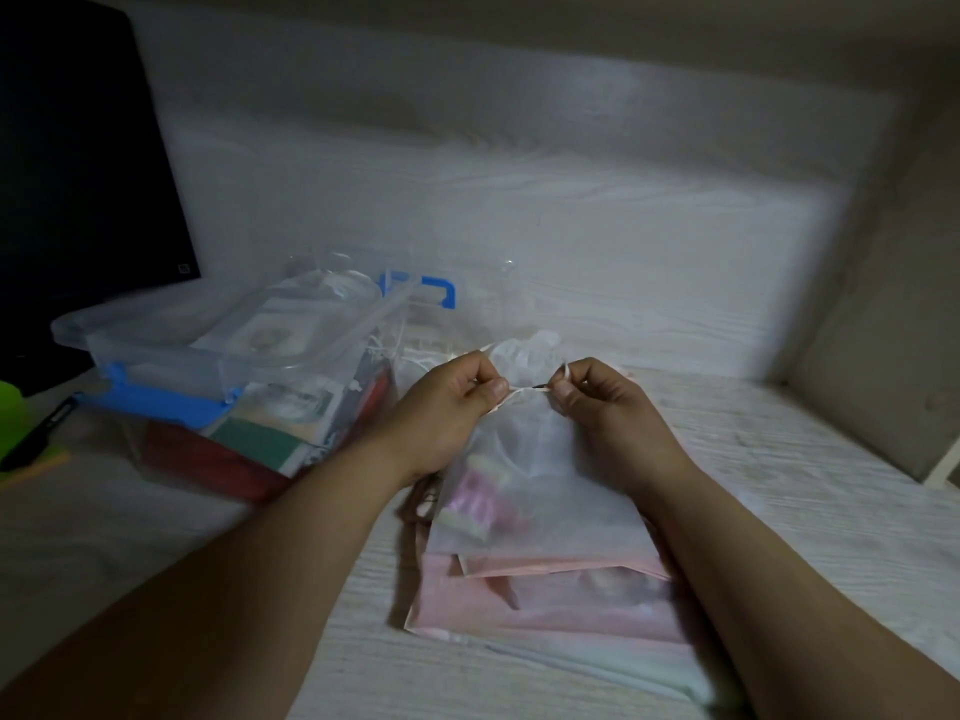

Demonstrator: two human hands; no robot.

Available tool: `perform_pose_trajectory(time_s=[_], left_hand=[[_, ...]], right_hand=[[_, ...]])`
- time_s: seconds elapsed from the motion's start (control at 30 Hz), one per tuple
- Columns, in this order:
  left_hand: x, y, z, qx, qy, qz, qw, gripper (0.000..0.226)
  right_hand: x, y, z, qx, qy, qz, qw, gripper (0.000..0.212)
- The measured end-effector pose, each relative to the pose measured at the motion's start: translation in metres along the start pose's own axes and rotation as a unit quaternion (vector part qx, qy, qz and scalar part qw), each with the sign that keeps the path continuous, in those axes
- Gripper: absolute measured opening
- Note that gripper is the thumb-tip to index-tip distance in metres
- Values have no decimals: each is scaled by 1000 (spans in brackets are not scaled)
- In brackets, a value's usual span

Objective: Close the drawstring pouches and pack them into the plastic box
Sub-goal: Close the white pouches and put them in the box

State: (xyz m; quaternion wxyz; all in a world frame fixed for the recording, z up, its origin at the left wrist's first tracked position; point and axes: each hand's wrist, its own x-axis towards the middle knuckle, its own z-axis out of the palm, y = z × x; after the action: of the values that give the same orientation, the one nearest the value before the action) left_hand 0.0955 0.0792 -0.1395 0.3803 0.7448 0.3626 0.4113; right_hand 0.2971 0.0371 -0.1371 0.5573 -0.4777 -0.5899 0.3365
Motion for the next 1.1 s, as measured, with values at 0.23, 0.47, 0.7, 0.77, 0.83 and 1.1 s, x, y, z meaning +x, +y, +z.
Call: perform_pose_trajectory(time_s=[0.23,0.47,0.7,0.77,0.83,1.1], left_hand=[[-2,3,9,39,81,-29,996,21],[-6,31,6,-91,86,-145,981,56],[-49,55,10,33,65,-140,987,29],[-53,65,6,109,98,-111,983,30],[-58,83,-4,157,131,-80,976,32],[-35,140,-93,175,256,21,951,18]], right_hand=[[-1,5,-5,22,-42,115,992,57],[-4,11,-9,-7,12,126,992,26],[-12,-11,-5,46,21,177,983,26],[-14,-29,-3,29,2,172,985,31],[-8,-52,-2,15,2,141,990,38],[16,-127,32,87,-4,57,995,9]])
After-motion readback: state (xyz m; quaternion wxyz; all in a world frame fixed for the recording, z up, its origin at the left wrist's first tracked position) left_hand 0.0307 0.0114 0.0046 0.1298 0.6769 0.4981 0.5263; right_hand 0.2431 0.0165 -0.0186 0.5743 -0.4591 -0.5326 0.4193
